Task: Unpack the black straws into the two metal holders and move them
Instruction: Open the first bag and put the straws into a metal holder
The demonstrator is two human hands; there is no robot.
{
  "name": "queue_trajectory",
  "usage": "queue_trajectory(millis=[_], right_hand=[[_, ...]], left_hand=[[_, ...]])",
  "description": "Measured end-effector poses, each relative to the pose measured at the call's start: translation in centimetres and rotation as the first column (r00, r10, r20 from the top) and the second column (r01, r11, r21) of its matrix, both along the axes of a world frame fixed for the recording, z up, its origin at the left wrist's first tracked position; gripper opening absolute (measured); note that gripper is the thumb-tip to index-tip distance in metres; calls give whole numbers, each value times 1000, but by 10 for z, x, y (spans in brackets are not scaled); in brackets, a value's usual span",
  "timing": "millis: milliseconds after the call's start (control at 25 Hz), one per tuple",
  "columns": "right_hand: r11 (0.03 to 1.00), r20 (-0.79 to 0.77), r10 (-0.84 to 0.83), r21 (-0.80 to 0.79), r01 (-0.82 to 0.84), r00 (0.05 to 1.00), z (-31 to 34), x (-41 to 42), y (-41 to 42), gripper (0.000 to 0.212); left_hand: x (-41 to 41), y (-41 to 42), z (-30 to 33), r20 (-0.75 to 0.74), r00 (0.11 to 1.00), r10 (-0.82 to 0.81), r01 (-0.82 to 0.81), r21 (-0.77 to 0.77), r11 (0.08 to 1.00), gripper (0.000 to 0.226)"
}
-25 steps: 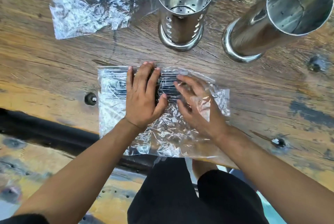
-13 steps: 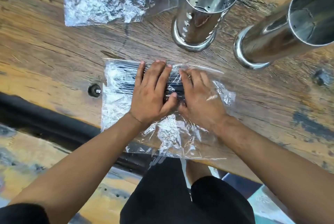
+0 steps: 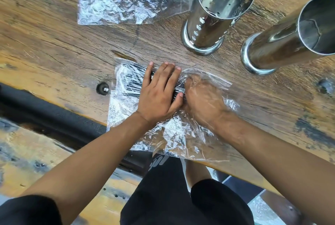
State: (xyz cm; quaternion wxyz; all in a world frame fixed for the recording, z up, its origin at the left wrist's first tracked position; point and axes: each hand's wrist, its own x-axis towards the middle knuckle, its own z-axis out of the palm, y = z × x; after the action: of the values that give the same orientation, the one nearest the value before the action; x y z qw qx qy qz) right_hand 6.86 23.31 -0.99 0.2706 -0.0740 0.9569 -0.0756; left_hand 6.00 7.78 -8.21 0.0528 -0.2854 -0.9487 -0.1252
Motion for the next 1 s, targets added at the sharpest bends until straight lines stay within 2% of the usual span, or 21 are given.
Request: queue_trajectory(millis=[200,320,400,440,480,680,880,1000], right_hand=[[999,-7,-47,-22,46,999,1,3,2,35],[996,-63,-21,-84,16,998,-3,6,4,59],[994,-38,-17,-111,13,999,-6,4,5,78],[994,-16,-21,-107,19,1000,-7,3,4,81],[994,-2,-22,-105,21,1000,-8,2,2,79],[995,2,-44,-93,43,999,-11,-2,-10,36],[993,7,-52,-109,53,999,-7,-6,-11,17],[998,-23,-32,-55,30,999,-1,-2,-6,23]], left_hand=[[-1,1,2,13,1000,-9,9,-12,1000,62],[0,1,1,14,1000,-8,8,1,1000,61],[0,1,1,11,1000,-3,3,2,1000,60],[0,1,1,11,1000,-1,1,4,1000,60],[0,1,0,13,1000,-1,1,9,1000,60],[1,0,0,3,1000,-6,6,39,999,63],[1,0,2,-10,1000,18,-17,54,998,62],[1,-1,1,-1,999,41,-41,46,998,58]])
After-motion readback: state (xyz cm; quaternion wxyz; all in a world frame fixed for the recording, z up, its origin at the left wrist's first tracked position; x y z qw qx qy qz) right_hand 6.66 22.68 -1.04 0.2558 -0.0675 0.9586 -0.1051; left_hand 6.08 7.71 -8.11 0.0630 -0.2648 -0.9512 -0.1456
